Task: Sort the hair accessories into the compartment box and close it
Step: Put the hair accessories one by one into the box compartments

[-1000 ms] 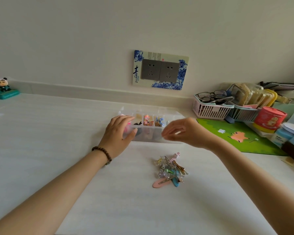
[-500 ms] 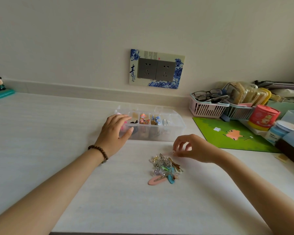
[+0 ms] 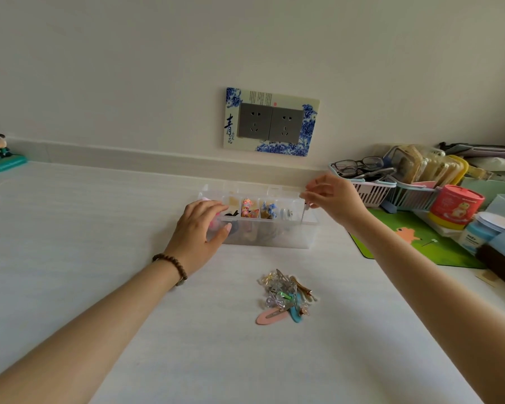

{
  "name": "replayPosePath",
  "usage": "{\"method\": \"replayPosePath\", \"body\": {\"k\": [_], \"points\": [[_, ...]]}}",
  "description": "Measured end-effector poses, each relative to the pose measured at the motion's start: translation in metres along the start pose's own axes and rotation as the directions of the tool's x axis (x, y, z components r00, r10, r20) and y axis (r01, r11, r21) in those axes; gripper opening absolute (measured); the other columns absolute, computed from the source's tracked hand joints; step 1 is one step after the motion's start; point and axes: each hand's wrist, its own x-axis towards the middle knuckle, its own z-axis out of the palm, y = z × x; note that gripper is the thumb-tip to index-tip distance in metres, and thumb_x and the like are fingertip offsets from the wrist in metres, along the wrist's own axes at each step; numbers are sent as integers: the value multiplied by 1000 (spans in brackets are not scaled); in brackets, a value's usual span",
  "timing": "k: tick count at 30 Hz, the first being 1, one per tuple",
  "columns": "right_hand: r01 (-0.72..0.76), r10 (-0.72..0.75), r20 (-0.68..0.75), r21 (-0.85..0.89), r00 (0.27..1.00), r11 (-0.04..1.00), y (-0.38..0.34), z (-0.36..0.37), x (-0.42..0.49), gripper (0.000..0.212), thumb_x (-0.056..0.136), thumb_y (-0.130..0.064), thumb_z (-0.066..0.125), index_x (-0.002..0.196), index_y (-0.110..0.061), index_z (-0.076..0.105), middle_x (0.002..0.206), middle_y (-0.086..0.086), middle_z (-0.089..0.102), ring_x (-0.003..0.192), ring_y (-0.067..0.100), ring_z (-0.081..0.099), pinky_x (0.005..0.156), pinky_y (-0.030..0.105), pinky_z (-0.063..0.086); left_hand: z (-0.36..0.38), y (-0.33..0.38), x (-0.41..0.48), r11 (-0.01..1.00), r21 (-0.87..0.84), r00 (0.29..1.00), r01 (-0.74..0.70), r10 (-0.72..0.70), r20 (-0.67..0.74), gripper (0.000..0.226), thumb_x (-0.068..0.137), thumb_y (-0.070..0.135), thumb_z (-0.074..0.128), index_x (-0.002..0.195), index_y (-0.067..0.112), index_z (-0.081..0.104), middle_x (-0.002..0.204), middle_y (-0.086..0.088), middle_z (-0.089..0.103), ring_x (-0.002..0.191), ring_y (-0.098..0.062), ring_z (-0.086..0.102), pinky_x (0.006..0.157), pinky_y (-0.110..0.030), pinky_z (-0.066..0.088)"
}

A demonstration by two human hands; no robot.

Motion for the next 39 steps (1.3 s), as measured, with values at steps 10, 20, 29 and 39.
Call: {"method": "replayPosePath", "body": {"k": [10, 20, 29, 39], "points": [[35, -11, 134, -181, 991, 983, 1, 29, 31, 15, 78, -6, 70, 90, -4, 61, 86, 14, 71, 71, 19, 67, 70, 21, 57, 1, 0, 1, 1000, -3, 1000, -2, 2, -7, 56, 81, 53, 35, 121, 18, 53, 124, 1, 53, 124, -18, 33, 103, -28, 26], [144, -123, 126, -178, 984, 973, 0, 21, 14, 16, 80, -13, 69, 94, -5, 65, 92, 9, 71, 79, 14, 67, 77, 17, 54, 0, 1, 0, 1000, -5, 1000, 1, -1, -1, 59, 80, 55, 34, 122, 19, 53, 126, 3, 52, 124, -14, 30, 103, -25, 23], [169, 10, 527, -290, 850, 942, 3, 18, -68, 18, 82, -27, 67, 99, -22, 68, 97, -10, 69, 87, 2, 65, 81, 16, 52, 2, -1, 0, 1000, 6, 1000, -8, 8, -5, 55, 81, 53, 36, 119, 20, 55, 123, 1, 53, 122, -18, 33, 103, -25, 24], [180, 52, 500, -404, 864, 897, 19, 42, -74, 21, 74, -41, 72, 92, -28, 72, 100, -9, 61, 92, 8, 55, 70, 8, 42, 0, -2, 0, 1000, 5, 1000, -23, 23, -9, 51, 82, 50, 37, 117, 19, 57, 120, 0, 56, 120, -20, 37, 103, -31, 29]]}}
